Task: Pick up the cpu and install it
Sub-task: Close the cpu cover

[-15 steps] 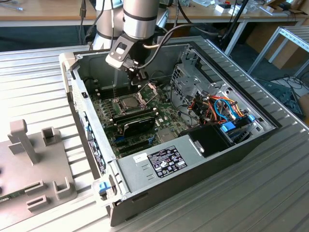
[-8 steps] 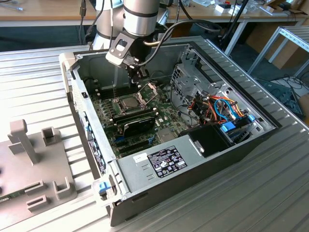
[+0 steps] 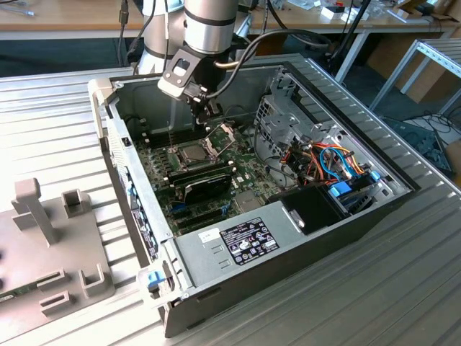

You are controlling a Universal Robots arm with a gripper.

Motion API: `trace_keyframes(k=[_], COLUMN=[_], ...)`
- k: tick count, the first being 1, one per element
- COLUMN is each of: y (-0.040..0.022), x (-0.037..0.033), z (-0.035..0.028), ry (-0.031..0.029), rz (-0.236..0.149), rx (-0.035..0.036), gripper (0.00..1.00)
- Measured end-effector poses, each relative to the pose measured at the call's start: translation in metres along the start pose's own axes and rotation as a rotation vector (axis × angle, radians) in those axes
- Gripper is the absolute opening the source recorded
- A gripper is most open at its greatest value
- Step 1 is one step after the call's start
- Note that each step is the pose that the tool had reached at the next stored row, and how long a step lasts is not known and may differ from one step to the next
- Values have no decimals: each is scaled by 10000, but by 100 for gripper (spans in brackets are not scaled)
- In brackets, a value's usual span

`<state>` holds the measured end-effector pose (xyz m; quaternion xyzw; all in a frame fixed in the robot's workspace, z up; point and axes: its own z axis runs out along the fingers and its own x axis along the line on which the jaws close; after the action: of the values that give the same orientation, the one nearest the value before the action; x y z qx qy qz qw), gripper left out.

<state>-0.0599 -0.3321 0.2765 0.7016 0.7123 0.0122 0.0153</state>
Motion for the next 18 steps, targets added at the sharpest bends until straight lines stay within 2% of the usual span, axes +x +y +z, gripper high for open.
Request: trace_keyframes(k=[7,10,13,18], y=[49,90,195,301], x=[0,-1,-3,-4], z=[2,4,8,12], ry=[1,0,0,1], rz=[0,1,1,0], rx=[-1,0,0,-1], gripper=[11,11,11,11])
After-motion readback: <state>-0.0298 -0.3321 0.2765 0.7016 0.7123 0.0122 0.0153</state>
